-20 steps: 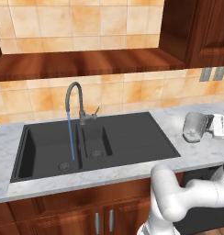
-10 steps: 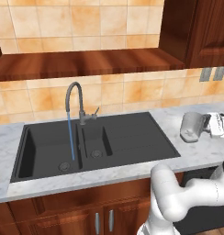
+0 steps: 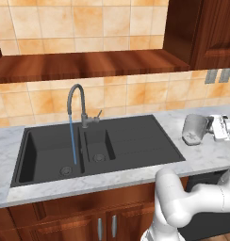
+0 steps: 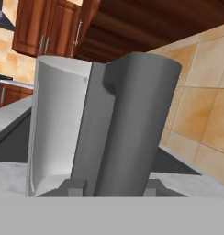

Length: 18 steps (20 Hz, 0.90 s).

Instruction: Turn on the sink faucet and place the jug under the water for a few seconds to fill it up.

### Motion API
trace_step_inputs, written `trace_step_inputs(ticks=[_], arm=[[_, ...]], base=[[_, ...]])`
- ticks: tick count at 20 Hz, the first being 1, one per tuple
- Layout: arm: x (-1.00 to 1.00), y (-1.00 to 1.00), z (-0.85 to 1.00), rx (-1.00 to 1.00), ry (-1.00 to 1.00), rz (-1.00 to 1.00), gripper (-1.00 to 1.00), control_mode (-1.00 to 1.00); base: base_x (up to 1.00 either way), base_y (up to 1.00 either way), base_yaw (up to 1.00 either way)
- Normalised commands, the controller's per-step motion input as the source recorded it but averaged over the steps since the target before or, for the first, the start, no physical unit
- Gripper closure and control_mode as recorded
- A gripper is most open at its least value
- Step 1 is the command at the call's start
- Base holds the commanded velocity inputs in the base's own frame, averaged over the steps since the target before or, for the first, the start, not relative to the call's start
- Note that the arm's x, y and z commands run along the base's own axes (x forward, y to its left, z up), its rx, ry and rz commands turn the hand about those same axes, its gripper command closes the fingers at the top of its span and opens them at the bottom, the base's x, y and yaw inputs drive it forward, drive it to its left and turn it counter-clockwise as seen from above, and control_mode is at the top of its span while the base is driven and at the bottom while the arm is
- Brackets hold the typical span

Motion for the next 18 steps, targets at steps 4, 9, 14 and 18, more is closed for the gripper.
trace_step_inputs(ticks=[4, 9, 14, 18], arm=[[-0.43, 0.04, 0.16, 0.0, -0.09, -0.03, 1.0, -1.0], [-0.29, 0.48, 0.47, 0.0, -0.09, -0.09, 1.0, -1.0], [-0.08, 0.96, 0.47, 0.0, -0.04, -0.12, 1.0, -1.0], [-0.01, 1.0, 0.4, 0.0, 0.0, -0.14, 1.0, -1.0]], base=[[0.0, 0.0, 0.0], [0.0, 0.0, 0.0], [0.0, 0.0, 0.0], [0.0, 0.0, 0.0]])
